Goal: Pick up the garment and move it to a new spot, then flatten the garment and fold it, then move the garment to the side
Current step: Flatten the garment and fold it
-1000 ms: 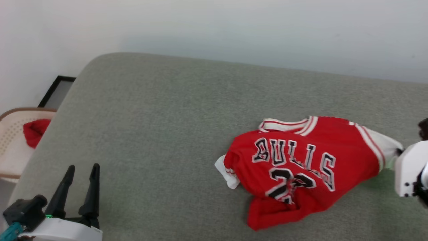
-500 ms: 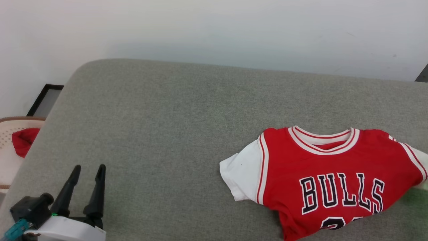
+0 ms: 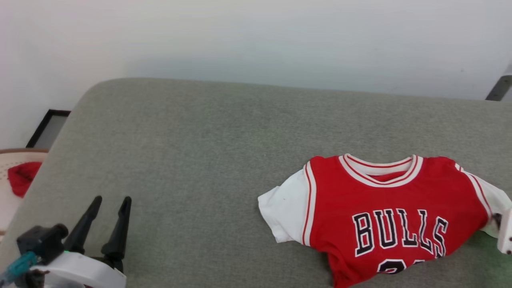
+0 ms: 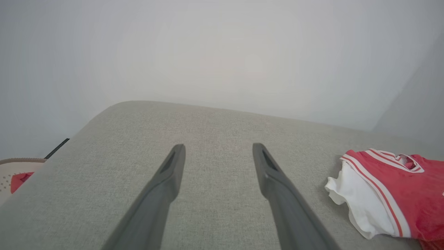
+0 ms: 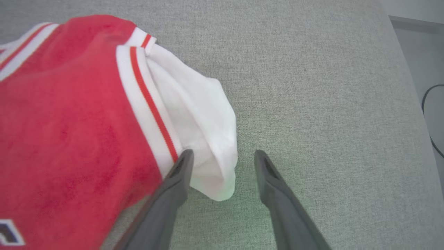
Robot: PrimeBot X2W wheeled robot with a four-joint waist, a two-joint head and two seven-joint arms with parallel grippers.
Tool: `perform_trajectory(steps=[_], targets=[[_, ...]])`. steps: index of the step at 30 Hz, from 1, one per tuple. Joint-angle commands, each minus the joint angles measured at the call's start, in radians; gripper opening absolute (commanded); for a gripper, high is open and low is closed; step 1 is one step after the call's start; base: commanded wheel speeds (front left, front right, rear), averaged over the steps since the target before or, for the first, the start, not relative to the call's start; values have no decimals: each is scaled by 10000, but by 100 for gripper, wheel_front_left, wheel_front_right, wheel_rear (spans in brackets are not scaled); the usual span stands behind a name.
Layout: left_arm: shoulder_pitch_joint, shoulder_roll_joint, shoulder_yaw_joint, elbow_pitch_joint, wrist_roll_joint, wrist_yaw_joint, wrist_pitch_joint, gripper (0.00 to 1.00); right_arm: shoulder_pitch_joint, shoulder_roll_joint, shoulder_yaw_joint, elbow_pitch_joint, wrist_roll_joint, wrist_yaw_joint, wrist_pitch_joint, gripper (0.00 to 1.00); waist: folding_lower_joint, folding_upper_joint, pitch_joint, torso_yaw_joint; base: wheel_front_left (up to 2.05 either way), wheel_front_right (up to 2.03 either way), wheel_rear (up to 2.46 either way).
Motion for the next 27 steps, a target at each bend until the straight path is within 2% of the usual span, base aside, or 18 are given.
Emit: perform_trajectory(steps=[1, 5, 12, 20, 27], targets=[[-111, 68, 7, -61, -65, -8, 48, 100, -150, 60, 32, 10, 89, -13, 47, 100, 1, -1, -35, -113, 0, 0, 0], [-208, 273, -73, -334, -288, -28, 460, 100, -302, 176, 256, -170, 219, -13, 162, 100, 1, -1, -29, -419, 0, 0, 0], [-695, 713, -305, -881, -757, -53, 1687, 100, -292, 490, 686, -1258, 703, -12, -655, 100, 1, -1, 57, -1095, 0, 0, 0], [-1722, 1104, -596, -1232, -1798, -11, 3997, 100, 382, 1068, 1283, -3010, 1240, -12, -2458, 100, 1, -1, 278, -1850, 0, 0, 0], [-2737, 1175, -1015, -1181, -2539, 386, 6081, 100, 1250, 1814, 1482, -4253, 960, -12, -4519, 100, 1, -1, 488, -2379, 0, 0, 0]])
